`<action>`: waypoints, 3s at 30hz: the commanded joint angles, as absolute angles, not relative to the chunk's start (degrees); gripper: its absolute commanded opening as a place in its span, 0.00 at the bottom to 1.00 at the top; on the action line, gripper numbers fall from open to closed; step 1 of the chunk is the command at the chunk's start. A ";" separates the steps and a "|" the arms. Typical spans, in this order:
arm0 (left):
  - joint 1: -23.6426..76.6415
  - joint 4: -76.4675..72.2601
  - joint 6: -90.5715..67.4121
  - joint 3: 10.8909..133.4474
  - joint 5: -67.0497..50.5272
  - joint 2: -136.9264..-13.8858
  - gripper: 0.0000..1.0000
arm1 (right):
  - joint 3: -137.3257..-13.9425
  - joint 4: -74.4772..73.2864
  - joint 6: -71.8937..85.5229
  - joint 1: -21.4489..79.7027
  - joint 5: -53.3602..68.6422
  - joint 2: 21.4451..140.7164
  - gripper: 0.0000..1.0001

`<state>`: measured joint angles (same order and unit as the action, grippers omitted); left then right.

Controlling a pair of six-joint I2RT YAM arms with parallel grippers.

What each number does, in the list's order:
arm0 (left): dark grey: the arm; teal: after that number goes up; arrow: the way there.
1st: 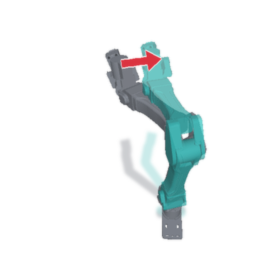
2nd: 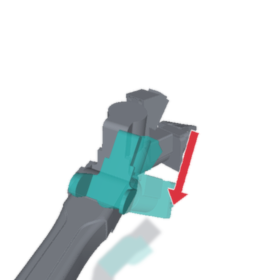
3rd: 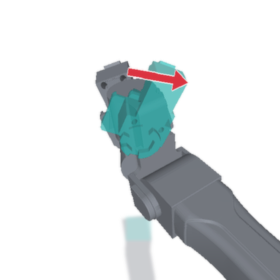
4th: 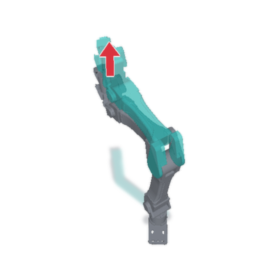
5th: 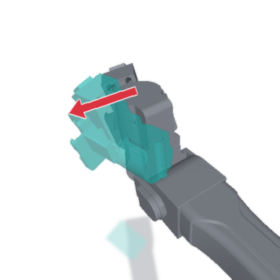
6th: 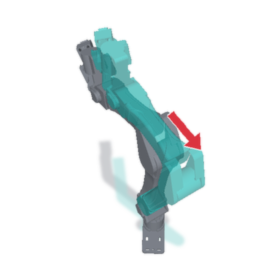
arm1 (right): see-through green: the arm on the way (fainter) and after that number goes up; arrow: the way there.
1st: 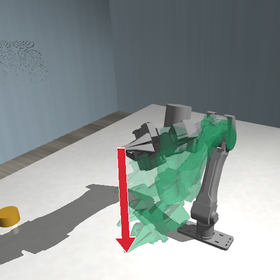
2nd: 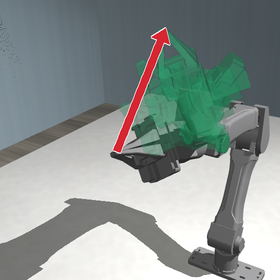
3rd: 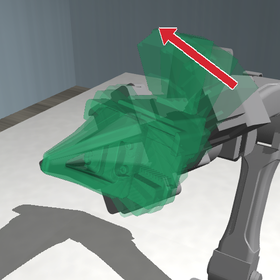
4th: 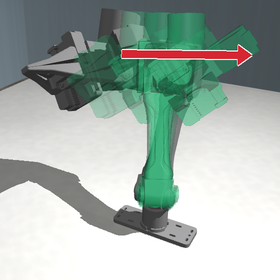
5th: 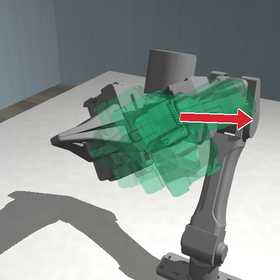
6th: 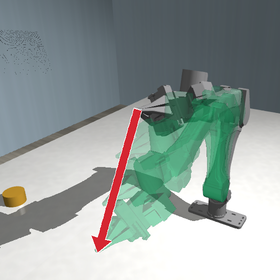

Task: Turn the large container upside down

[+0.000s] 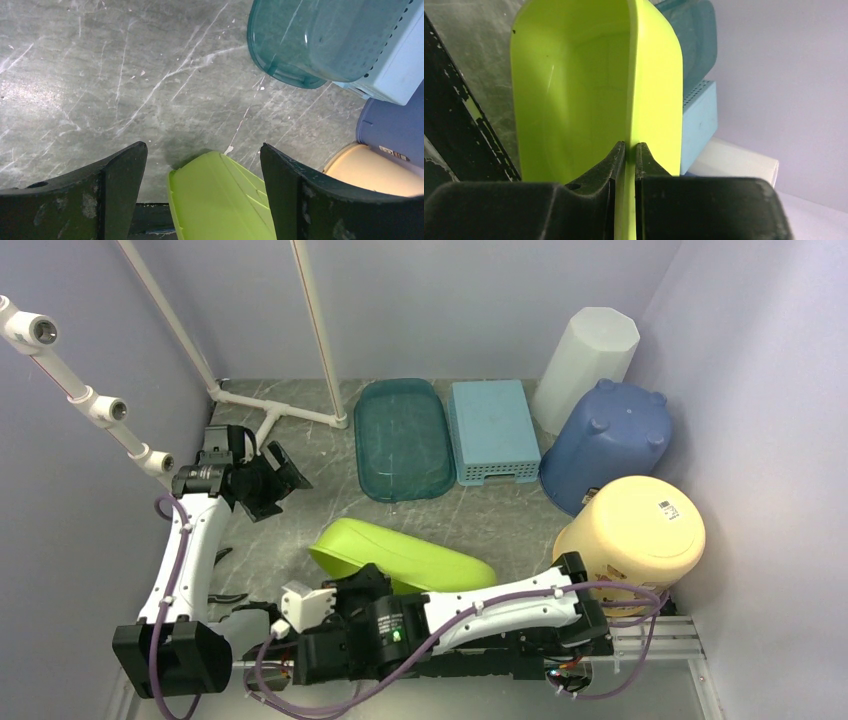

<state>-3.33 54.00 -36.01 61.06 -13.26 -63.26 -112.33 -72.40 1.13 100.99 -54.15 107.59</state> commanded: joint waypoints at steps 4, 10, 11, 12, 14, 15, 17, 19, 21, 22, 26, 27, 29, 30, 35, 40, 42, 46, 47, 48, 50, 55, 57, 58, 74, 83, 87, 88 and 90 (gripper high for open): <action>-3.95 52.82 -34.72 60.83 -14.97 -61.88 0.88 | -107.79 -67.76 0.45 105.36 -47.68 112.79 0.00; -4.13 53.77 -34.20 61.34 -14.10 -61.42 0.87 | -106.97 -66.00 -0.86 106.08 -46.78 113.38 0.00; -4.15 53.74 -34.19 61.30 -13.89 -61.21 0.87 | -107.17 -65.60 -1.49 106.20 -46.87 113.53 0.00; -4.13 53.76 -34.08 61.31 -13.90 -61.17 0.87 | -108.49 -66.94 -0.94 106.25 -46.20 113.98 0.00; -4.14 54.20 -33.79 61.77 -14.14 -61.42 0.87 | -108.58 -67.43 -0.62 106.39 -45.39 113.65 0.00; -4.13 54.42 -33.69 61.98 -13.98 -61.48 0.87 | -106.58 -65.99 -0.96 106.29 -45.14 112.89 0.00; -4.13 54.46 -33.78 61.98 -13.72 -61.14 0.87 | -101.15 -61.90 -1.96 106.18 -45.09 110.75 0.00; -4.13 54.18 -34.00 61.64 -13.77 -60.77 0.87 | -98.24 -59.30 -2.47 106.09 -44.64 109.32 0.00; -4.18 54.25 -34.02 61.48 -14.16 -60.80 0.87 | -96.75 -58.43 -2.12 106.04 -44.01 108.52 0.00; -4.14 54.23 -33.94 61.44 -14.35 -60.87 0.87 | -95.56 -57.69 -2.03 105.97 -43.20 107.90 0.00; -4.15 53.87 -33.75 60.39 -15.10 -60.59 0.87 | -87.83 -52.52 -1.19 105.63 -41.37 104.81 0.00; -4.16 53.62 -33.75 60.03 -15.78 -60.52 0.87 | -86.46 -51.35 -0.64 105.44 -40.47 104.16 0.00; -4.15 53.00 -33.66 59.22 -16.94 -60.12 0.86 | -84.29 -49.78 -0.11 105.30 -38.96 103.11 0.00; -4.16 52.80 -33.62 58.87 -17.55 -60.04 0.86 | -82.95 -49.15 -0.09 105.29 -38.06 102.29 0.00; -4.13 51.72 -33.47 57.04 -19.90 -59.05 0.86 | -78.05 -45.77 1.82 105.29 -35.20 100.46 0.00; -4.13 51.03 -33.74 55.88 -21.85 -58.89 0.86 | -74.53 -42.82 2.28 104.90 -34.16 101.46 0.00; -4.13 51.11 -33.60 55.58 -22.83 -59.01 0.86 | -73.52 -42.46 2.75 104.53 -33.52 101.71 0.00; -4.13 50.75 -33.64 54.33 -23.86 -59.01 0.87 | -72.28 -41.62 4.17 103.81 -33.35 101.78 0.00; -4.13 50.45 -33.74 53.99 -24.32 -59.06 0.87 | -72.18 -41.64 4.36 103.54 -33.24 101.82 0.00; -4.15 50.21 -33.81 53.75 -24.83 -59.11 0.87 | -72.10 -41.82 4.98 103.22 -33.09 101.93 0.00; -4.18 49.79 -33.91 53.26 -25.72 -59.29 0.87 | -72.59 -43.10 6.09 102.60 -32.28 102.44 0.00; -4.14 49.25 -33.84 52.74 -27.16 -59.69 0.87 | -73.33 -43.53 8.70 101.54 -30.87 100.13 0.33; -4.13 49.13 -33.75 52.65 -27.31 -59.85 0.87 | -72.88 -42.88 9.35 101.35 -30.45 98.24 0.46; -4.10 49.21 -33.75 52.65 -27.39 -59.94 0.88 | -73.04 -43.19 9.79 101.23 -30.30 97.41 0.49; -2.21 47.23 -34.17 48.26 -34.03 -58.99 0.94 | -66.79 -55.92 51.23 69.05 -29.38 74.53 0.87; 12.34 47.07 -38.94 47.91 -22.80 -61.10 0.94 | -51.43 -49.60 54.36 46.94 -11.88 63.15 1.00; 14.01 47.05 -38.16 46.61 -20.72 -63.79 0.94 | -48.00 -45.87 53.34 41.76 -5.46 63.78 1.00; 14.47 45.81 -38.07 46.11 -22.22 -64.53 0.94 | -47.46 -44.75 53.12 41.41 -4.51 64.19 1.00; 16.64 43.98 -38.75 45.93 -22.91 -66.18 0.94 | -46.78 -42.34 53.11 41.10 -2.74 65.15 1.00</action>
